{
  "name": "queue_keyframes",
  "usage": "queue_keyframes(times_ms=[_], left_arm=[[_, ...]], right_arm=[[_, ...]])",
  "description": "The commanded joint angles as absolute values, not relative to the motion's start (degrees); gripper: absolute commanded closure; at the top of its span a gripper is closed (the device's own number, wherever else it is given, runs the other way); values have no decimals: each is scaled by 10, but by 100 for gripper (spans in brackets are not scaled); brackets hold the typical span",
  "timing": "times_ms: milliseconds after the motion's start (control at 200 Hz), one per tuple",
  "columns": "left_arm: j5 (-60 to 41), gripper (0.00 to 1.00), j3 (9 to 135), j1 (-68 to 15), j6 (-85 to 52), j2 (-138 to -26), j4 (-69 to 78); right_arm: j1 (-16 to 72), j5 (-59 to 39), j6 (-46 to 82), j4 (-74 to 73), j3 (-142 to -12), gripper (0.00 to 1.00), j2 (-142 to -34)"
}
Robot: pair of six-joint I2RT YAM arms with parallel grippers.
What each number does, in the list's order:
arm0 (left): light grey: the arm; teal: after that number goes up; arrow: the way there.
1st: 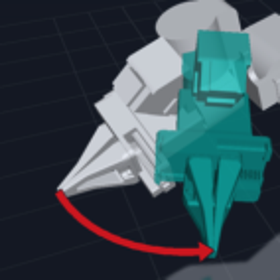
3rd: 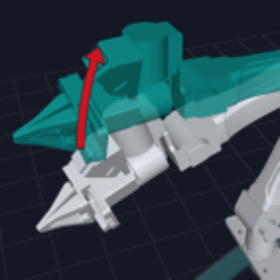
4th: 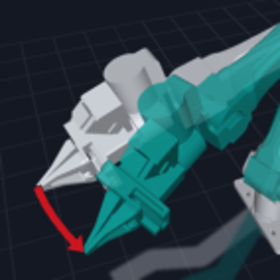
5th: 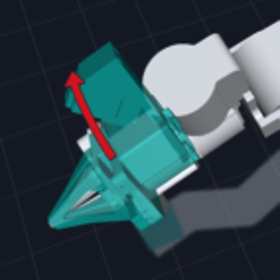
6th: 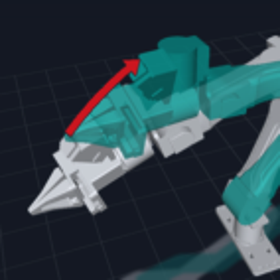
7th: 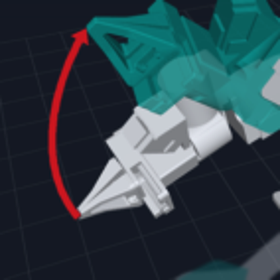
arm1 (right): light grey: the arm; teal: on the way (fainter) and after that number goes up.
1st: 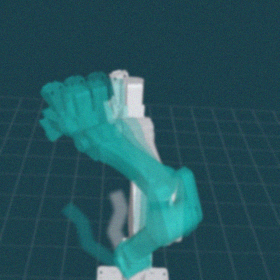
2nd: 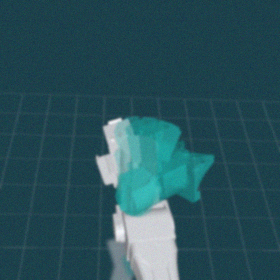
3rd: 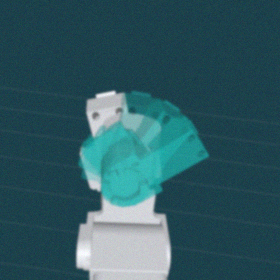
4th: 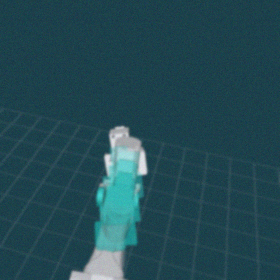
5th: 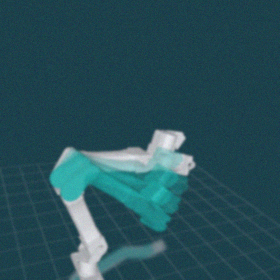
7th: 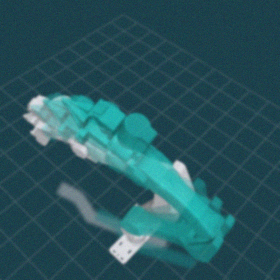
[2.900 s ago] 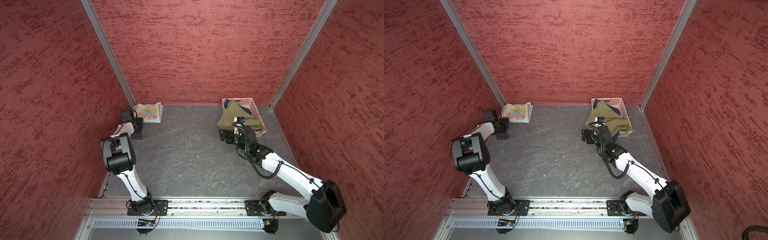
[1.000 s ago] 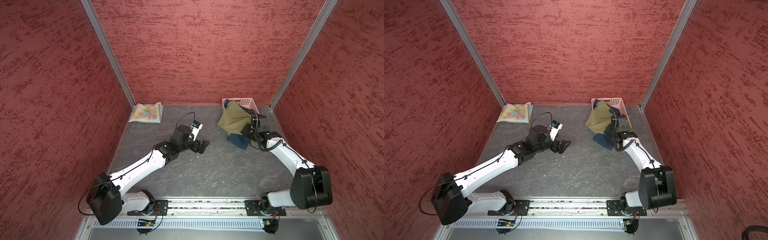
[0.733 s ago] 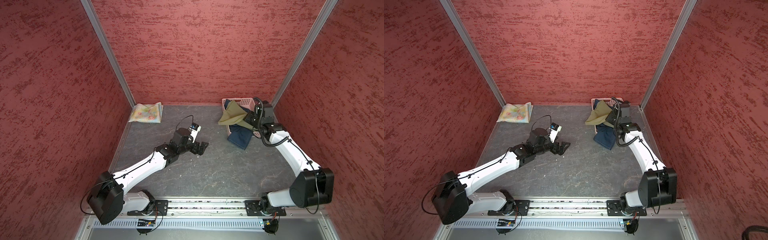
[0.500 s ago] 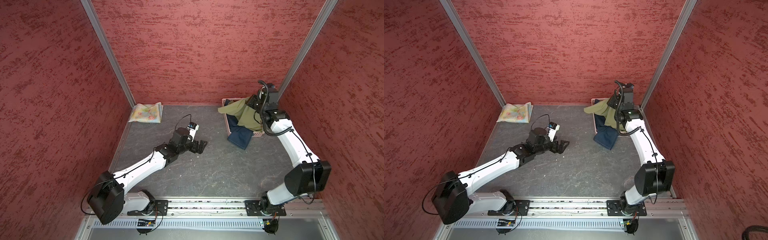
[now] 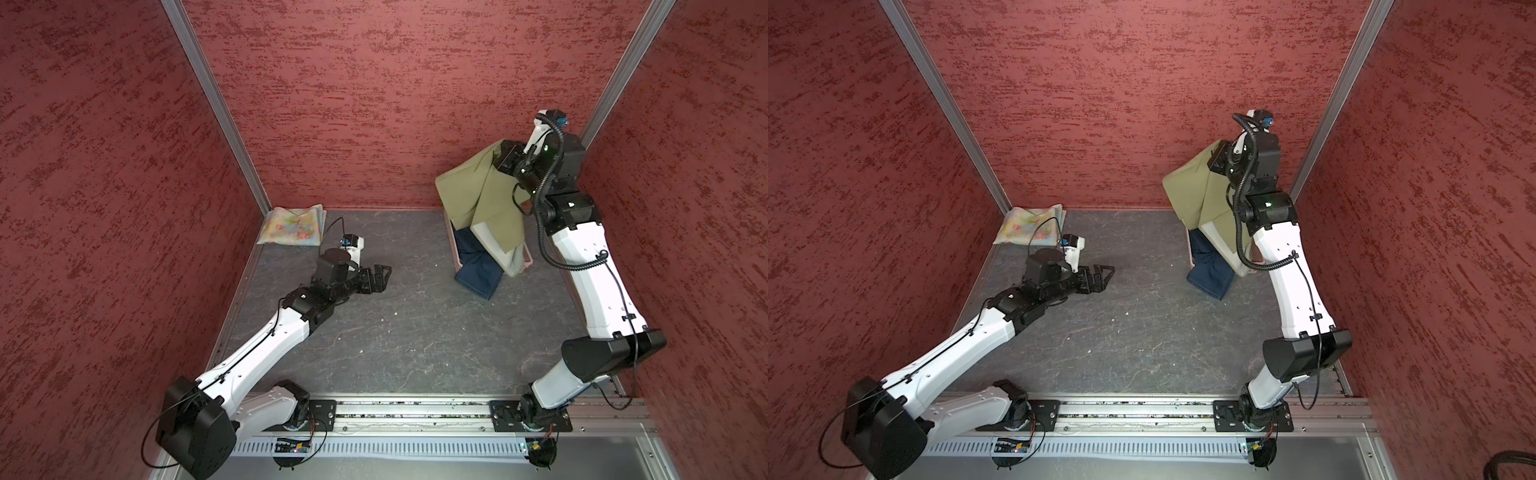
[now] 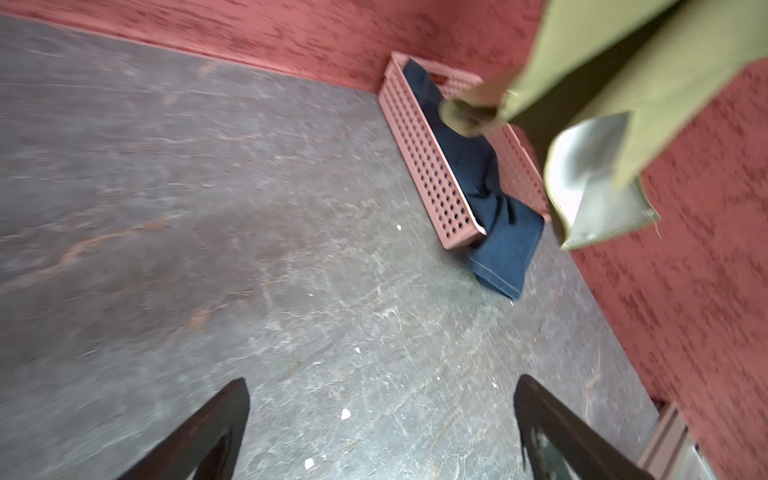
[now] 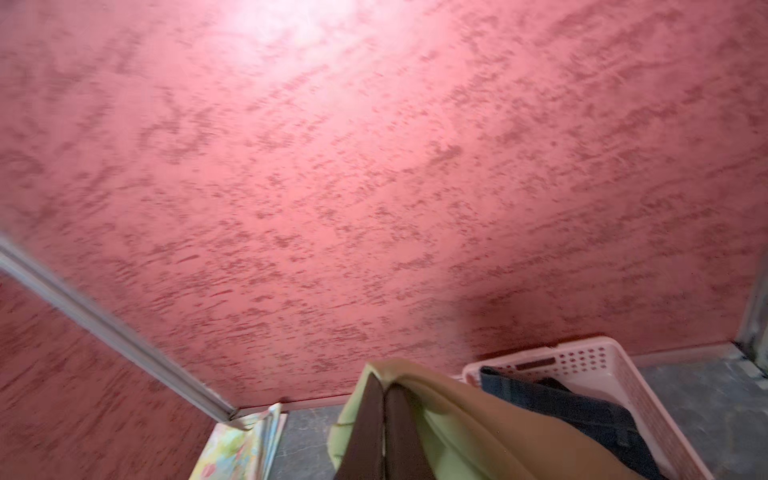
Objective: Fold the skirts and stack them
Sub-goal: 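Lift the olive skirt high out of the basket with the right gripper, then lay the olive skirt down on the table center with the right gripper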
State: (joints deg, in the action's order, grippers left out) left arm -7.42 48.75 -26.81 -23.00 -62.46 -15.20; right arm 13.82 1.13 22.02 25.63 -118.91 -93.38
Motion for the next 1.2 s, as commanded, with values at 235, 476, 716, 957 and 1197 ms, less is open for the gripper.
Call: queue_keyframes(times_ms=[235,476,716,957,1197], left_arm=[[-57,0,553,-121,-260,-496,-325],[-69,1,583,-45,-269,-459,-383],[-82,3,576,-22,-284,-491,-391],[-102,4,540,-36,-295,-546,-366],[-91,4,520,-104,-312,-676,-276]], right_arm=[[299,17,165,329,-1367,100,-958],[317,20,209,352,-1270,100,-927],[275,-51,266,252,-994,96,-954],[237,-79,240,224,-940,15,-986],[239,-99,226,206,-814,11,-923]])
